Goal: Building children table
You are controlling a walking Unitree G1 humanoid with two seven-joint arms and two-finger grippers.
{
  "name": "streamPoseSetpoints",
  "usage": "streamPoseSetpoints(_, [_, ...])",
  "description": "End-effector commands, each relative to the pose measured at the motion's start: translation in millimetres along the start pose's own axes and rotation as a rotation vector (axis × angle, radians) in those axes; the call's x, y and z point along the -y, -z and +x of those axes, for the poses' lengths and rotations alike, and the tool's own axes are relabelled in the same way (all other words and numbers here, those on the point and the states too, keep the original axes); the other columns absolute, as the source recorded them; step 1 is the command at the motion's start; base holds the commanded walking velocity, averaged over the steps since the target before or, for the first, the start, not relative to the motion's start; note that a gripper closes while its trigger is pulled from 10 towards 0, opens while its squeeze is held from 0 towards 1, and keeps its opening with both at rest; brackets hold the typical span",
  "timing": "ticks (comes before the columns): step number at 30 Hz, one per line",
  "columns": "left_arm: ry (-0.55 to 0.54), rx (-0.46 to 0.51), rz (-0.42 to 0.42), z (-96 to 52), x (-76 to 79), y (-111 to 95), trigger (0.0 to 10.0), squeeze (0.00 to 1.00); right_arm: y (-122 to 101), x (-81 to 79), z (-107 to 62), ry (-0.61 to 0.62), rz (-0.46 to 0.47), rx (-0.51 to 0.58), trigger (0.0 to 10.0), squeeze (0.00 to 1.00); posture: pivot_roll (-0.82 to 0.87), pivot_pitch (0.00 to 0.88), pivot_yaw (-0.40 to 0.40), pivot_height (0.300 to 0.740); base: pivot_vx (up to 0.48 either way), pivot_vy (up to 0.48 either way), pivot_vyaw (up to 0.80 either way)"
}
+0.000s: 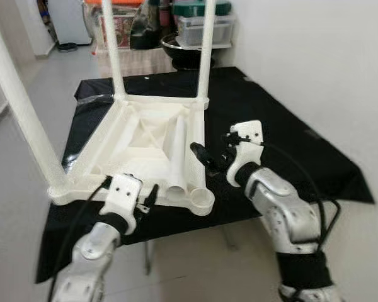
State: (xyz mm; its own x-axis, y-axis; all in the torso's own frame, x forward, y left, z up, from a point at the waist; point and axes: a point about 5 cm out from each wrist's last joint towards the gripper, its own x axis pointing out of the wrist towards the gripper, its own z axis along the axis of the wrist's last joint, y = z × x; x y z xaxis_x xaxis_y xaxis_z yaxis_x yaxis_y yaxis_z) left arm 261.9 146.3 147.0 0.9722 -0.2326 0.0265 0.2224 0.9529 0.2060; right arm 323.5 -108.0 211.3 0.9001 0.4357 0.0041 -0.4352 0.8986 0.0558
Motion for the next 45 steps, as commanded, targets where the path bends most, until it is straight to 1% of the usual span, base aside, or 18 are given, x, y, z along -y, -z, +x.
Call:
streamPoseSetpoints(1, [0.008,0.018,-0.01,0.8,2.0,-3,10.0,0.0,-4,-3.4,-0.5,-0.018,-0.001,0.015,10.0,0.0,-0.05,0.0,-0.036,0.74,0.326,0.0,-0.8])
streamPoseSetpoints(5, [0.007,0.021,-0.011,1.2,2.1,-4,10.0,0.0,-5,-4.6,-0.1,-0.05,-0.008,0.015,10.0,0.0,-0.05,0.0,-0.036,0.74,0.329,0.0,0.0])
streamPoseSetpoints(6, [0.008,0.023,-0.013,1.6,2.3,-4,10.0,0.0,-6,-4.6,-0.4,-0.079,-0.065,-0.001,10.0,0.0,-0.05,0.0,-0.036,0.74,0.326,0.0,0.8])
streamPoseSetpoints(9, [0.008,0.028,-0.018,1.9,3.7,-5,10.0,0.0,-5,-3.1,-1.2,-0.133,-0.138,-0.056,10.0,0.0,-0.06,0.0,-0.041,0.74,0.315,0.0,0.27])
streamPoseSetpoints(17, [-0.034,0.005,-0.029,0.3,3.2,-2,10.0,0.0,-7,5.7,-1.8,-0.147,-0.147,-0.088,10.0,0.0,-0.06,0.0,-0.044,0.74,0.073,0.0,0.0])
streamPoseSetpoints(19, [-0.034,-0.005,-0.025,0.0,3.6,-1,10.0,0.0,-8,7.6,-1.8,-0.152,-0.151,-0.101,10.0,0.0,-0.06,0.0,-0.044,0.74,0.0,0.48,0.0])
streamPoseSetpoints(21, [-0.04,-0.015,0.001,-1.3,4.0,0,10.0,0.0,-7,9.7,-1.9,-0.191,-0.196,-0.161,10.0,0.0,-0.05,0.0,-0.048,0.74,0.0,0.48,0.0])
streamPoseSetpoints(22, [-0.04,-0.015,0.001,-1.3,4.0,0,10.0,0.0,-7,9.7,-1.9,-0.191,-0.196,-0.161,10.0,0.0,-0.05,0.0,-0.048,0.74,0.0,0.48,0.0])
streamPoseSetpoints(24, [-0.049,-0.019,0.029,-2.1,3.2,0,10.0,0.0,-4,9.7,-0.8,-0.207,-0.218,-0.225,10.0,0.0,-0.05,0.0,-0.051,0.74,0.0,0.48,0.0])
streamPoseSetpoints(28, [-0.051,-0.018,0.086,-1.7,2.5,0,10.0,0.0,-2,10.0,2.7,-0.162,-0.179,-0.27,10.0,0.0,-0.05,0.0,-0.052,0.74,0.0,0.48,0.0])
streamPoseSetpoints(30, [-0.049,0.005,0.123,-0.8,1.6,-3,10.0,0.0,1,10.8,3.7,-0.13,-0.15,-0.303,10.0,0.0,-0.05,0.0,-0.051,0.74,0.0,0.48,0.0])
streamPoseSetpoints(35, [-0.051,0.028,0.15,0.9,-1.0,-7,10.0,0.0,5,15.0,6.9,-0.043,-0.149,-0.334,10.0,0.0,-0.05,0.0,-0.049,0.74,0.0,0.096,0.0])
streamPoseSetpoints(37, [-0.036,0.03,0.162,3.2,-0.7,-8,10.0,0.0,12,18.3,9.0,0.021,-0.117,-0.412,10.0,0.0,-0.05,0.0,-0.045,0.74,0.0,0.0,0.0])
streamPoseSetpoints(41, [-0.025,0.031,0.163,4.6,0.0,-8,10.0,0.0,17,19.0,9.9,0.045,-0.095,-0.471,10.0,0.0,-0.05,0.0,-0.045,0.74,0.0,0.0,0.0])
streamPoseSetpoints(42, [0.008,0.026,0.159,4.9,5.2,-8,10.0,0.0,19,17.4,11.5,0.038,-0.065,-0.526,10.0,0.0,-0.05,0.0,-0.044,0.74,0.0,0.0,0.0])
streamPoseSetpoints(43, [0.008,0.026,0.159,4.9,5.2,-8,10.0,0.0,19,17.4,11.5,0.038,-0.065,-0.526,10.0,0.0,-0.05,0.0,-0.044,0.74,0.0,0.0,0.0])
streamPoseSetpoints(44, [0.067,-0.007,0.134,3.0,16.6,-4,10.0,0.0,19,15.8,16.3,0.035,-0.032,-0.594,10.0,0.0,-0.05,0.0,-0.045,0.74,0.0,0.0,0.0])
streamPoseSetpoints(45, [0.067,-0.007,0.134,3.0,16.6,-4,10.0,0.0,19,15.8,16.3,0.035,-0.032,-0.594,10.0,0.0,-0.05,0.0,-0.045,0.74,0.0,0.0,0.0])
